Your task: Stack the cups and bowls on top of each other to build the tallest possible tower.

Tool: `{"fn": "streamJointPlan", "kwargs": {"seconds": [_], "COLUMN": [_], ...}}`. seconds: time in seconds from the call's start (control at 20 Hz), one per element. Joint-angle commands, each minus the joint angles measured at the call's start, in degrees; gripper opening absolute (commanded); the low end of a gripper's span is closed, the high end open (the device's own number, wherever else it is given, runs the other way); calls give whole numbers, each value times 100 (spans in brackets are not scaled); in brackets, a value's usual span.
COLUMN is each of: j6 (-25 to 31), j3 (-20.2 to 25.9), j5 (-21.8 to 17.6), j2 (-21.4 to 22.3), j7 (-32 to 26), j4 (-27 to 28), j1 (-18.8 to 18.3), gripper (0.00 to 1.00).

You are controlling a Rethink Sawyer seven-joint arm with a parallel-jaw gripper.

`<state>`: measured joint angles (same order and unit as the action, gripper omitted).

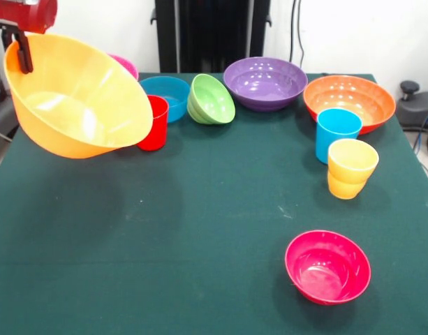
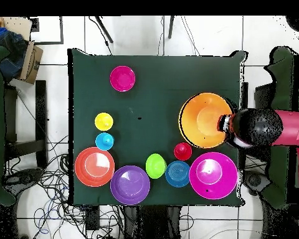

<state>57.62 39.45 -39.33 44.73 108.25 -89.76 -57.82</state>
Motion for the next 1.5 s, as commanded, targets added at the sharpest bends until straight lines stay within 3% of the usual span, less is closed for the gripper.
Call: {"fn": "streamJointPlan", "kwargs": {"seconds": [0.05,0.3,0.95,1.5], "j6": [614,658,284,272], "j3": [192,173,83,82], "j5": [5,-10,-288,-279], "j2": [-404,-480,-352,-356], "j7": [-1636,-1711,-1660,-1610], "j4": [475,623,354,333], "j1": [343,392,503,520], "gripper": [0,0,0,0]}}
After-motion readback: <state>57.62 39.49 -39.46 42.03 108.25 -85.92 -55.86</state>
